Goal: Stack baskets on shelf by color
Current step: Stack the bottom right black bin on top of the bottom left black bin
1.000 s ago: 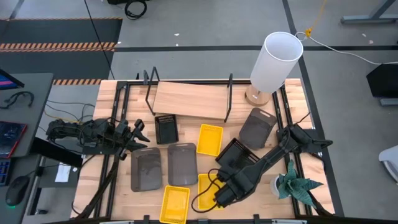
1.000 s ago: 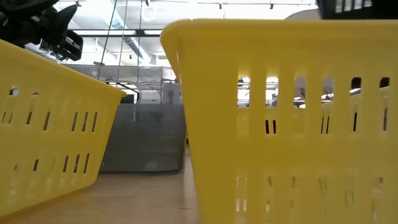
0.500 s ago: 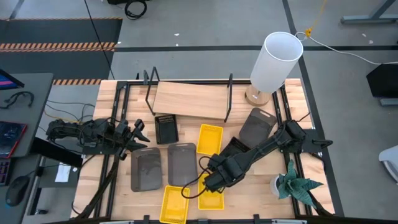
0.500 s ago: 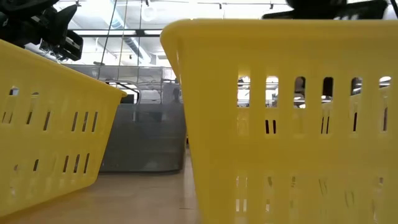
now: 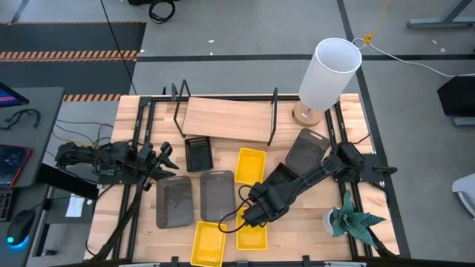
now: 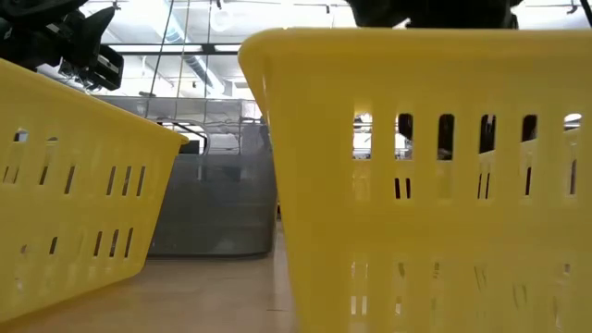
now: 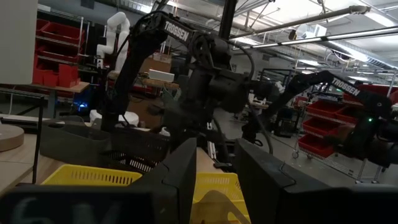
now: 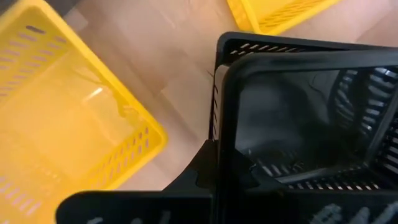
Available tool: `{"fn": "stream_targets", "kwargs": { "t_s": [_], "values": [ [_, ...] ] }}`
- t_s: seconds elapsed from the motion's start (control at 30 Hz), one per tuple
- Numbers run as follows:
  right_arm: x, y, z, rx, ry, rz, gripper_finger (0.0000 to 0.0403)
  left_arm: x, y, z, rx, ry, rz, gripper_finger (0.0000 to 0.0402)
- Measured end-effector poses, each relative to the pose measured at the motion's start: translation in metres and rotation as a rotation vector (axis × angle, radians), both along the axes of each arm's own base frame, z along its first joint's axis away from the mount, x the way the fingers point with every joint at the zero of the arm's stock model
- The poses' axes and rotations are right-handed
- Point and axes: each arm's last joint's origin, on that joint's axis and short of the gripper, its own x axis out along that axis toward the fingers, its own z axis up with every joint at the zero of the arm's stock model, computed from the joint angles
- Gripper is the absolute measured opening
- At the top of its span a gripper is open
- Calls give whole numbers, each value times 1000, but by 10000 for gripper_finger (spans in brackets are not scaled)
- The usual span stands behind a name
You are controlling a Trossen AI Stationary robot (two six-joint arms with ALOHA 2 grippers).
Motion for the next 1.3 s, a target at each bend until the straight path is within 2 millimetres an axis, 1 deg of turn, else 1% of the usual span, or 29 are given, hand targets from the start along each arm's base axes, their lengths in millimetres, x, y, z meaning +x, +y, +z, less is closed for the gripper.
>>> {"fn": "stream_targets", "kwargs": {
  "t_s": [0.2,0.43,0.6,0.77,1.0,1.17,1.3],
  "values": [
    [-2,-4,-10,-17,20,-17,4,0,0,0,0,0,0,117],
    [1,-9,-21,14,14,-33,4,0,0,0,0,0,0,117],
    [0,-12,-35,43,32,-39,8,0,0,0,0,0,0,117],
    [-4,-14,-40,77,82,-41,40,0,0,0,0,0,0,117],
    [-10,-9,-39,162,171,44,86,0,0,0,0,0,0,117],
    [-15,-9,-38,199,243,70,104,0,0,0,0,0,0,117],
    [-16,-8,-37,229,257,79,112,0,0,0,0,0,0,117]
  ]
}}
